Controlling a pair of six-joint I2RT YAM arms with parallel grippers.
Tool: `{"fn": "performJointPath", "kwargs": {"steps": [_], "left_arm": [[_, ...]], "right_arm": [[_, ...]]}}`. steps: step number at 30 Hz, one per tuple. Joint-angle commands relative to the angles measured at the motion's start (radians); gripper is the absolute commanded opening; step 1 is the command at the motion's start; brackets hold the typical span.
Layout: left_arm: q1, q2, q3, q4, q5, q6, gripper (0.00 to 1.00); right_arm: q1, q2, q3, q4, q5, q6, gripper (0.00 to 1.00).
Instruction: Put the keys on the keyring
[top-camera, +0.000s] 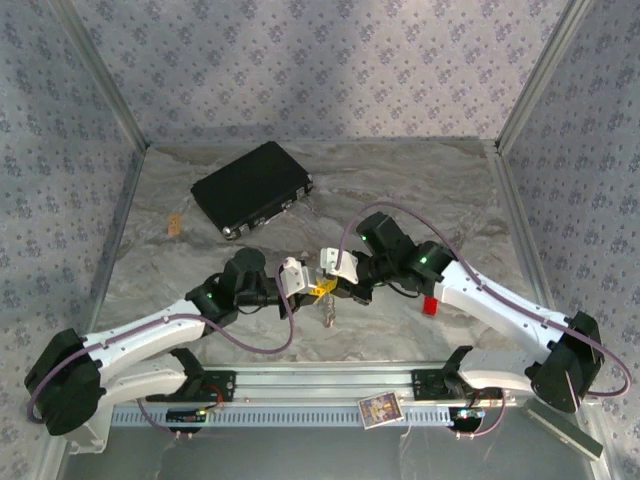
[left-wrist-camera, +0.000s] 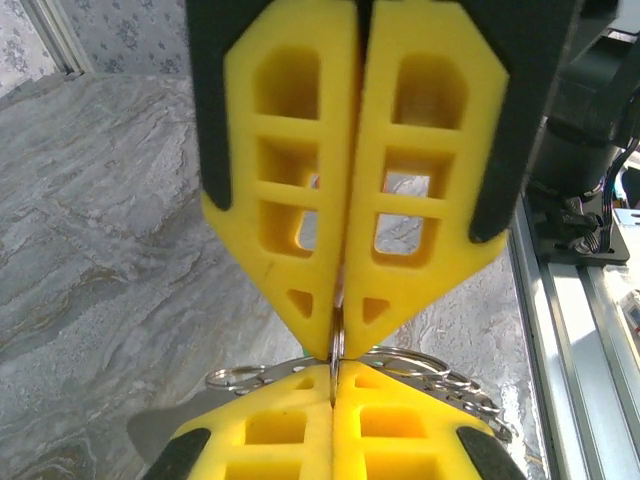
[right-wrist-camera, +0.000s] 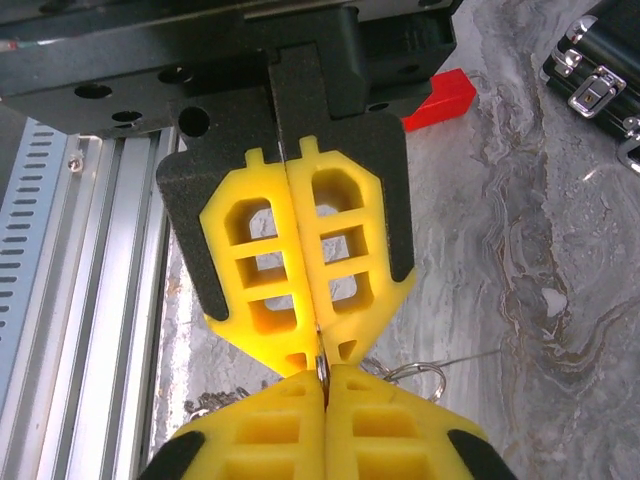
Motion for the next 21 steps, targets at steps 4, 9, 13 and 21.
{"fn": "performJointPath", "kwargs": {"steps": [4,9,13,21], "left_arm": [[0.000,-0.035,-0.009,0.098,0.007,-0.022,0.00],[0.000,-0.038,-0.033,0.143,0.028,-0.046,0.00],[0.001,-0.041,-0.043,0.162,0.035,-0.049,0.00],[0.000,-0.035,-0.045,0.178,0.046,-0.058,0.00]], "right_arm": [[-0.074,-0.102,-0.143,0.205,-0.168,0.130,0.31],[-0.077,-0.124,-0.221,0.328,-0.201,0.215,0.31],[-0.079,-0.127,-0.241,0.363,-0.204,0.233,0.30],[-0.077,-0.114,-0.239,0.371,-0.223,0.230,0.08]]}}
